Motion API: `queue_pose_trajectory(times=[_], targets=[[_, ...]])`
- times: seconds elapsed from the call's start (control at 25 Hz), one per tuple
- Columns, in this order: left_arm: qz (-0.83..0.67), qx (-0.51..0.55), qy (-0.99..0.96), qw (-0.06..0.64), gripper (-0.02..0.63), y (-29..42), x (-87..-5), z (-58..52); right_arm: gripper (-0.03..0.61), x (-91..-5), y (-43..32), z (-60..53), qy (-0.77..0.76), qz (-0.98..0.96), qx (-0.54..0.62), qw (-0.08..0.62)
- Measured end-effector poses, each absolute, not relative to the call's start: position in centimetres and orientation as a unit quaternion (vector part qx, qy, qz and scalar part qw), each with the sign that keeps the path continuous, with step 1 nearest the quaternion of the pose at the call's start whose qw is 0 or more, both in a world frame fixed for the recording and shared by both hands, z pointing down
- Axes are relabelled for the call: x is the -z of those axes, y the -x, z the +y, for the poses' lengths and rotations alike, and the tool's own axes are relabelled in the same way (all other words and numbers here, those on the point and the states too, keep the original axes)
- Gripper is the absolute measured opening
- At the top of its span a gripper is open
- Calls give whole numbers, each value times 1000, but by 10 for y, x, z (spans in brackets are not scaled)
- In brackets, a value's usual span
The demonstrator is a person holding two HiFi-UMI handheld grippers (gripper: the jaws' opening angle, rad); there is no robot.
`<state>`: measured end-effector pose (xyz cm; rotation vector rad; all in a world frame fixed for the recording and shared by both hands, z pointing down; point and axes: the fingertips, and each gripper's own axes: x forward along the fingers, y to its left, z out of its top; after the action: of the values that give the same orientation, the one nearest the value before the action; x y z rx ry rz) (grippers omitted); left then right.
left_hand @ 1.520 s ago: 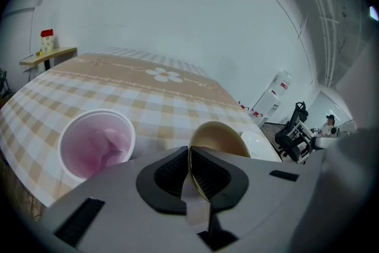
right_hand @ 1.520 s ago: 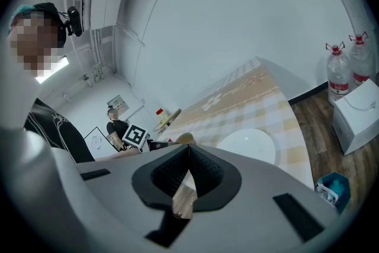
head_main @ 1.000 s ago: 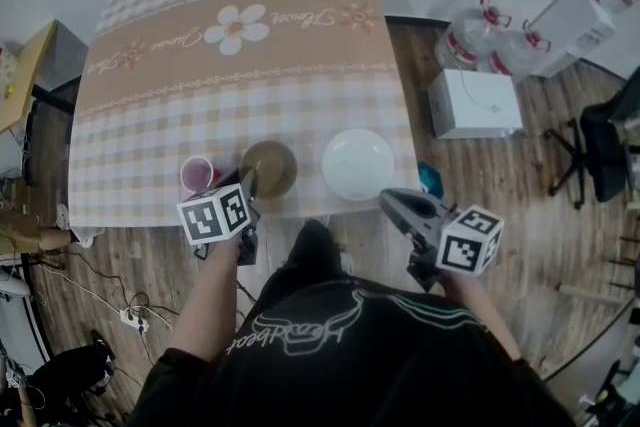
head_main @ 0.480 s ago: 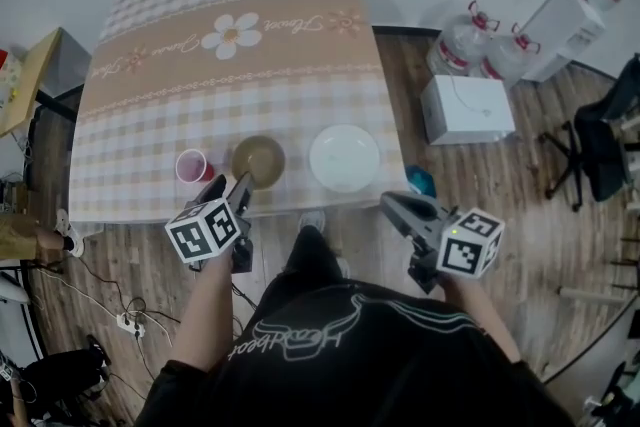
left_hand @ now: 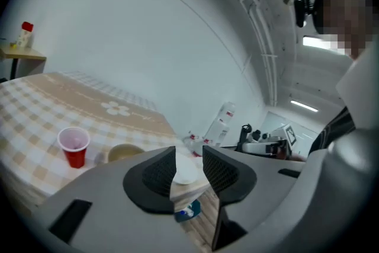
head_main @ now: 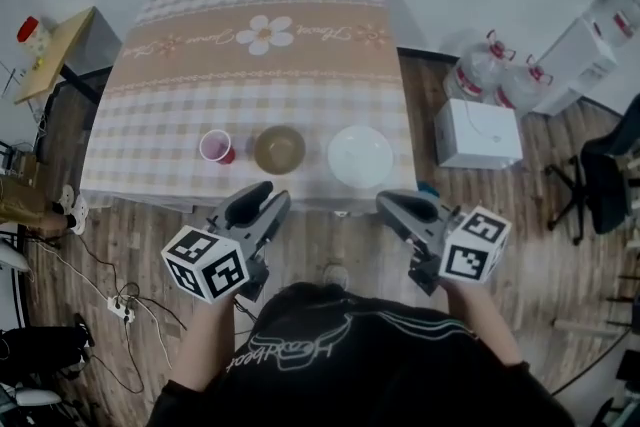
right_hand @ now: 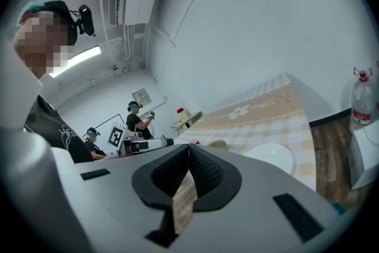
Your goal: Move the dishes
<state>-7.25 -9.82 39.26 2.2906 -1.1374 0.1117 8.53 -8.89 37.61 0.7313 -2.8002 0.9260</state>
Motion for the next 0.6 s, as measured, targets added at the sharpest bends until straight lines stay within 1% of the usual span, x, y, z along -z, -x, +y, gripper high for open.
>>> queue_pose_trajectory(times=[0.04, 0.12, 0.16, 0.24, 0.28, 0.4, 0.6], targets=[[-412, -32, -868, 275, 127, 64, -380, -93, 12, -370, -79, -83, -228, -926, -296, 53], [-388, -23, -884, 261, 108, 49, -358, -80, 12, -357, -69, -70, -200, -935, -288, 46], [-376, -21, -890, 256, 85, 44, -350, -72, 12, -352, -64, -61, -187, -939, -287, 40], [-357, -19, -901, 247, 15, 37, -337, -53, 12, -346, -53, -43, -168, -943, -286, 34], [-350, -18, -905, 243, 0, 36, -332, -42, 12, -344, -47, -34, -162, -944, -285, 36], [-330, -22, -915, 232, -4, 37, -319, -9, 12, -332, -30, -7, -155, -948, -276, 38], [-307, -44, -924, 226, -5, 46, -306, 54, 11, -308, -16, 58, -158, -950, -268, 22]])
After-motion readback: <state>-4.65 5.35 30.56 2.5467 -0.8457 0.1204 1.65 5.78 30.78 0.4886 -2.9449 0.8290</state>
